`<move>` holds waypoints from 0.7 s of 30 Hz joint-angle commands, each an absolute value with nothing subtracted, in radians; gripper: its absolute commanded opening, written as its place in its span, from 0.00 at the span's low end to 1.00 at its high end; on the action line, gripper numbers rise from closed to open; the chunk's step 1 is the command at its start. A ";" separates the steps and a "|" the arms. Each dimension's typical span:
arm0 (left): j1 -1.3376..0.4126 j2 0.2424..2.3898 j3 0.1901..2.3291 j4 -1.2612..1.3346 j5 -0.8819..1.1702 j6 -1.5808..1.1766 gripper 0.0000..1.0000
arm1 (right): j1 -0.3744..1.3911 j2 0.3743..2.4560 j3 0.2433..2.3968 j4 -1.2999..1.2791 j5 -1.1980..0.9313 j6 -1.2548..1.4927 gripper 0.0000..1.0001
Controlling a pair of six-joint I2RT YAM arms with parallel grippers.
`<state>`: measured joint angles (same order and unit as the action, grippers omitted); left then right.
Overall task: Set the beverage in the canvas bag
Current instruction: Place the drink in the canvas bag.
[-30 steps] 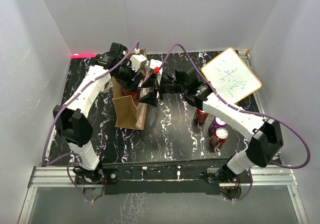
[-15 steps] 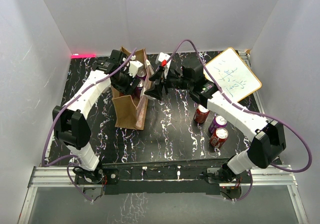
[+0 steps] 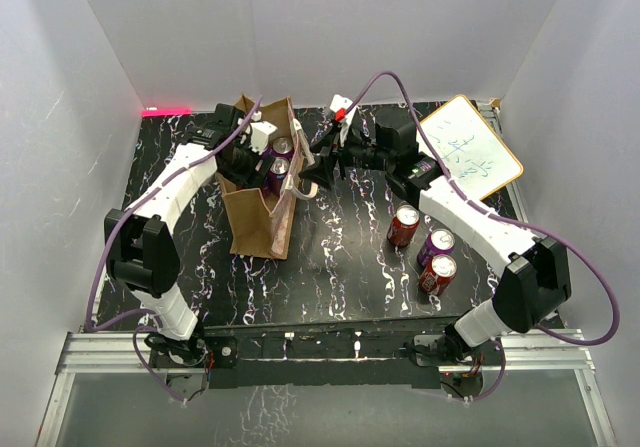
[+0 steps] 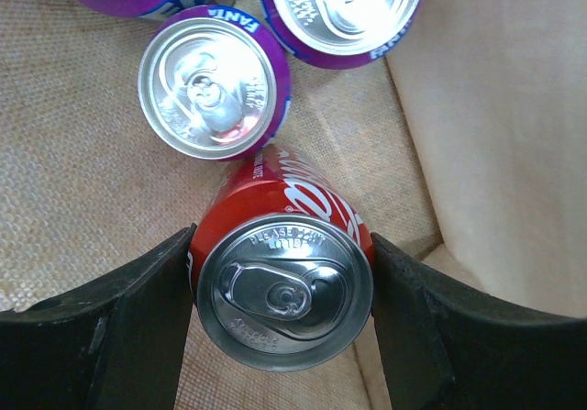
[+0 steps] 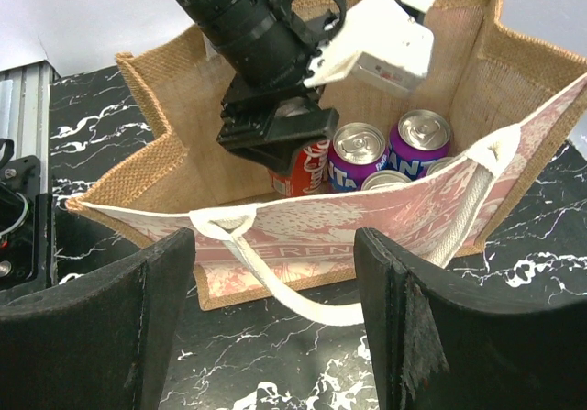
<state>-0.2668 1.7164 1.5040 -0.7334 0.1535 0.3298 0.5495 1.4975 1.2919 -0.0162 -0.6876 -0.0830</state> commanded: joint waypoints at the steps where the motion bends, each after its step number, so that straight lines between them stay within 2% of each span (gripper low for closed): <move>1: -0.254 1.641 1.482 -0.685 0.180 0.373 0.00 | 0.536 1.534 1.336 0.051 -0.711 -0.062 0.73; 9: -0.246 1.676 1.464 -0.632 0.209 0.383 0.00 | 0.514 1.595 1.390 0.051 -0.726 -0.045 0.73; 21: -0.238 1.746 1.482 -0.637 0.117 0.399 0.02 | 0.460 1.678 1.468 0.051 -0.775 -0.039 0.73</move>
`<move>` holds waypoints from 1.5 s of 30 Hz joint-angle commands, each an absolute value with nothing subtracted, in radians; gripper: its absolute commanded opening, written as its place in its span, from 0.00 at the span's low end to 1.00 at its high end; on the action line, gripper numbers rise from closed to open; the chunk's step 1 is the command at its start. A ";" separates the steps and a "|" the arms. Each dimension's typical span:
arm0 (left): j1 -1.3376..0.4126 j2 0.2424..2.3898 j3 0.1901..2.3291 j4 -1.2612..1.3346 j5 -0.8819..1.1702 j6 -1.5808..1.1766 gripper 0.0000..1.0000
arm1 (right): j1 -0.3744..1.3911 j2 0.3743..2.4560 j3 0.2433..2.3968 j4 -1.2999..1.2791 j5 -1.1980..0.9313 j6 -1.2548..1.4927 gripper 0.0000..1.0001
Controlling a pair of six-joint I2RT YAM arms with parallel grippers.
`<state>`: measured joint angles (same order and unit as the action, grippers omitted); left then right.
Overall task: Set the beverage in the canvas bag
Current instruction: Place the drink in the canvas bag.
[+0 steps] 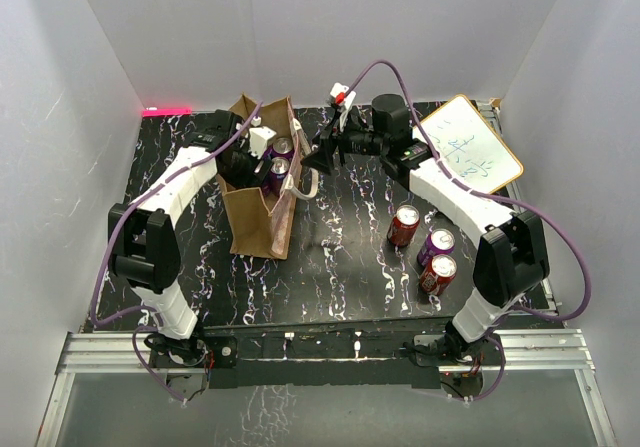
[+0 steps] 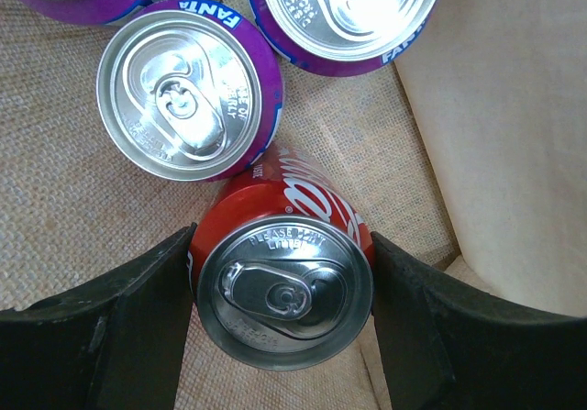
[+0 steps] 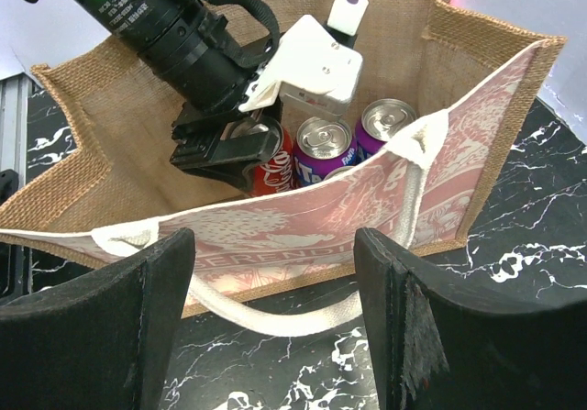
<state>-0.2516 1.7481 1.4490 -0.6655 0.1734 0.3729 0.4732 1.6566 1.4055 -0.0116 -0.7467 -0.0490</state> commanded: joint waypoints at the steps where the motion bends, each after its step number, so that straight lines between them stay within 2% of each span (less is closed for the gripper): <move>1: -0.238 1.749 1.482 -0.637 0.118 0.399 0.03 | 0.458 1.684 1.473 0.051 -0.779 -0.037 0.73; 5: -0.238 1.749 1.470 -0.632 0.122 0.402 0.10 | 0.447 1.706 1.491 0.051 -0.795 -0.029 0.73; 13: -0.238 1.743 1.399 -0.604 0.095 0.422 0.37 | 0.421 1.739 1.523 0.049 -0.836 -0.037 0.73; 29: -0.239 1.705 1.418 -0.601 0.119 0.421 0.87 | 0.411 1.704 1.488 0.028 -0.840 -0.036 0.73; 34: -0.239 1.684 1.441 -0.607 0.129 0.421 0.94 | 0.411 1.674 1.465 -0.005 -0.830 -0.091 0.73; 45: -0.239 1.615 1.562 -0.674 0.184 0.425 0.97 | 0.382 1.591 1.411 -0.101 -0.758 -0.121 0.73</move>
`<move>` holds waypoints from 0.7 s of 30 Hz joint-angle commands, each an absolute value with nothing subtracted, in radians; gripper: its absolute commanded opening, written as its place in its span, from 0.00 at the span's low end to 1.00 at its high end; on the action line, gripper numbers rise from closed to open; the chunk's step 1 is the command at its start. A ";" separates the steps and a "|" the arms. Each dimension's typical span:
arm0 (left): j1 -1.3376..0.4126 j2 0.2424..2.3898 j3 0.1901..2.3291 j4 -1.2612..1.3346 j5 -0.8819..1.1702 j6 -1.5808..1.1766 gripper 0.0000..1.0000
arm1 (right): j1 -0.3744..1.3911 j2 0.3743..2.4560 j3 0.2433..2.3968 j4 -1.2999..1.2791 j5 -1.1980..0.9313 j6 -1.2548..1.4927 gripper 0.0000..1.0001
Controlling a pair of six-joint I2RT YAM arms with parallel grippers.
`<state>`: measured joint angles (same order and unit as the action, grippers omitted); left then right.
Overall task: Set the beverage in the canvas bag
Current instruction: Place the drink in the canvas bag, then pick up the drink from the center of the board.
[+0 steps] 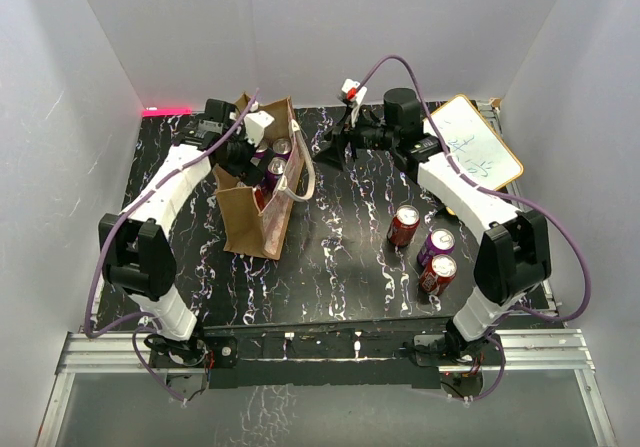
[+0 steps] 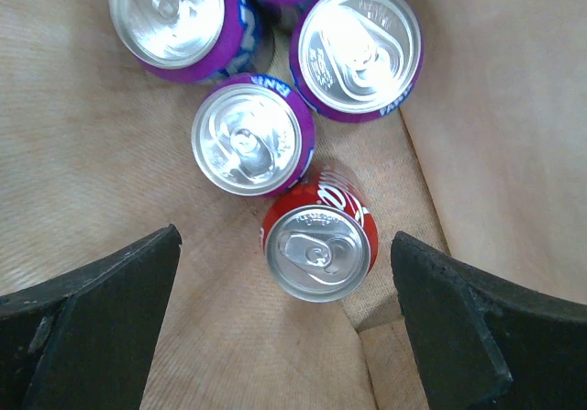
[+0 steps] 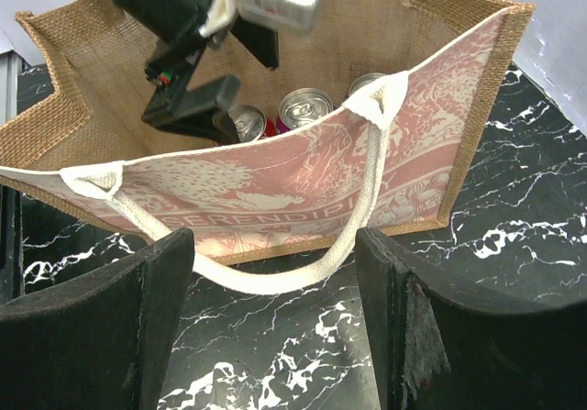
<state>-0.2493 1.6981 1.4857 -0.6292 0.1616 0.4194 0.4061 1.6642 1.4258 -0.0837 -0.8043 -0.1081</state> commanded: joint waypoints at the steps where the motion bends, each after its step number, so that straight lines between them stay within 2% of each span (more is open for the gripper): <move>1: -0.238 1.608 1.577 -0.677 0.187 0.426 0.97 | 0.374 1.579 1.400 -0.116 -0.741 -0.121 0.73; 11: -0.255 1.611 1.808 -0.733 0.323 0.435 0.96 | 0.223 1.407 1.241 -0.261 -0.518 -0.174 0.76; 16: -0.366 1.641 1.899 -0.727 0.307 0.452 0.95 | 0.104 1.333 1.174 -0.295 -0.447 -0.083 0.77; 21: -0.490 1.691 1.954 -0.728 0.340 0.436 0.95 | 0.018 1.264 1.118 -0.363 -0.474 -0.075 0.78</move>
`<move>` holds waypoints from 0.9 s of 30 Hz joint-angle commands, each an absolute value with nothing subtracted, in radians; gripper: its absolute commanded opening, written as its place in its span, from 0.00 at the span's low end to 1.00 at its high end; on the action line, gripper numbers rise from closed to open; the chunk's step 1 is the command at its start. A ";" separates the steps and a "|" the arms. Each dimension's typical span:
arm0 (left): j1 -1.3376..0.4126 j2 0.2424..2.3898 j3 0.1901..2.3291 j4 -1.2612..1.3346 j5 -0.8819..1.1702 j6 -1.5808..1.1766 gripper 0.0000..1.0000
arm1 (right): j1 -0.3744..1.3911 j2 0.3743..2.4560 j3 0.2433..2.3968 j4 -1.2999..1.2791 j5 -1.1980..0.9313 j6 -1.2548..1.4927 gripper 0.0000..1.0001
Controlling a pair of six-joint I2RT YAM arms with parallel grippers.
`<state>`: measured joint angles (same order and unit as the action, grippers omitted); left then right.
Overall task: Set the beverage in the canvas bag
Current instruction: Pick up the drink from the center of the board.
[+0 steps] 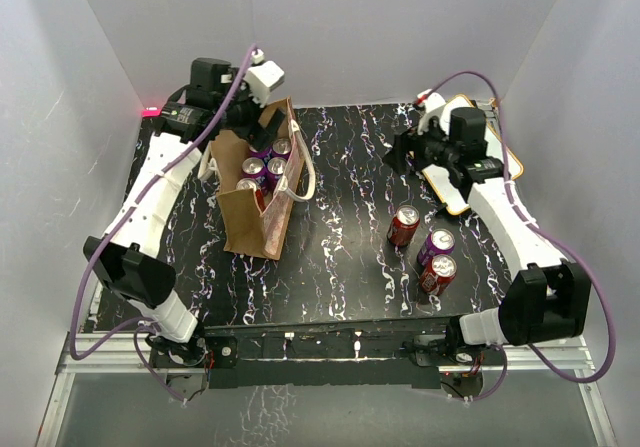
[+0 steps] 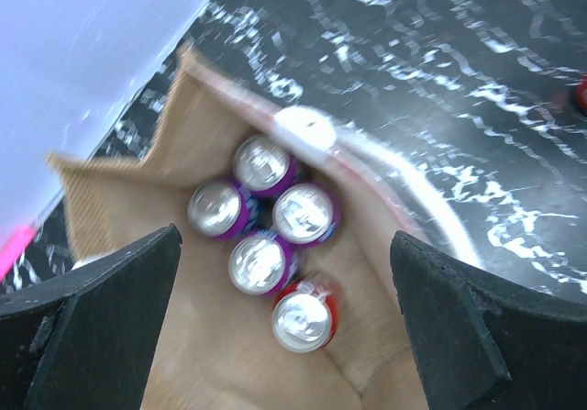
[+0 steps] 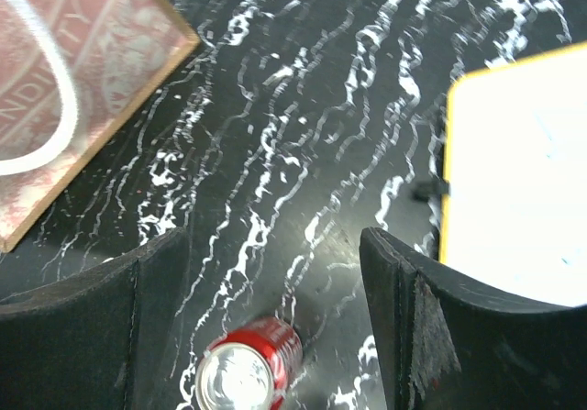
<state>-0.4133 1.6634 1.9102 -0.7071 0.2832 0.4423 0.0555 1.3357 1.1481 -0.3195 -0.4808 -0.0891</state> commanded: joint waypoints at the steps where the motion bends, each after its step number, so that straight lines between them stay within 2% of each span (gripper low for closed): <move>1: -0.501 1.697 1.954 -0.723 0.349 0.422 0.95 | 0.017 1.250 1.116 -0.394 -0.503 -0.125 0.78; 4: -0.516 1.701 1.941 -0.697 0.368 0.377 0.96 | 0.017 1.227 1.132 -0.537 -0.573 -0.299 0.79; 10: -0.526 1.736 1.963 -0.662 0.331 0.348 0.96 | 0.018 1.204 1.116 -0.799 -0.528 -0.571 0.89; 16: -0.543 1.760 2.011 -0.670 0.290 0.384 0.97 | 0.027 1.240 1.086 -0.823 -0.490 -0.607 0.94; 27: -0.545 1.736 2.014 -0.677 0.236 0.391 0.97 | 0.115 1.331 1.066 -0.788 -0.463 -0.587 0.95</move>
